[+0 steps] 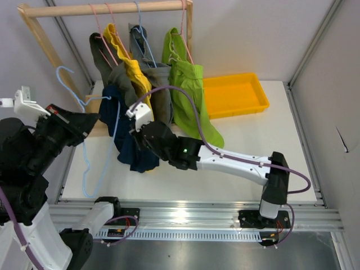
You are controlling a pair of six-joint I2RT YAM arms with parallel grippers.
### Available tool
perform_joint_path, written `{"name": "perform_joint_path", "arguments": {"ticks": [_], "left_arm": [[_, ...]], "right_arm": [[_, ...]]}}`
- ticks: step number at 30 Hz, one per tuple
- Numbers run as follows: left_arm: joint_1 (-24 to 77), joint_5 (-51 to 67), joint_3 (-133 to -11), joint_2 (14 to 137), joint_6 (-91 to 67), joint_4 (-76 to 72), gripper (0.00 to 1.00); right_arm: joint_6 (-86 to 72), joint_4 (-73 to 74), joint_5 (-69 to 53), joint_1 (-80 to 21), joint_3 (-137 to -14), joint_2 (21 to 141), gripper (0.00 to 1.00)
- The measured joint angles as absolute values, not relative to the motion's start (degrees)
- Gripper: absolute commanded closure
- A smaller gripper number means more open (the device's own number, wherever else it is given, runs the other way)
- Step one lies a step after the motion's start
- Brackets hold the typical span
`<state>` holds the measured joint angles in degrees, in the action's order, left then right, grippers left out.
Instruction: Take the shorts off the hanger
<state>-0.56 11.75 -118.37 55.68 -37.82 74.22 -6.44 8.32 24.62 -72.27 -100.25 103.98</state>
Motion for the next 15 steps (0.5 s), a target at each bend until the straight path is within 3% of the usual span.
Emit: {"name": "perform_joint_path", "arguments": {"ticks": [9,15], "left_arm": [[-0.67,35.88,-95.96,44.47,-56.03,58.02,1.00],[-0.71,40.01,-93.73,41.78,-59.44,57.43,1.00]], "right_arm": [[-7.46,6.81,27.81,-72.18,-84.90,89.32,1.00],[-6.04,6.66,30.11,-71.83,-83.79,83.09,1.00]]}}
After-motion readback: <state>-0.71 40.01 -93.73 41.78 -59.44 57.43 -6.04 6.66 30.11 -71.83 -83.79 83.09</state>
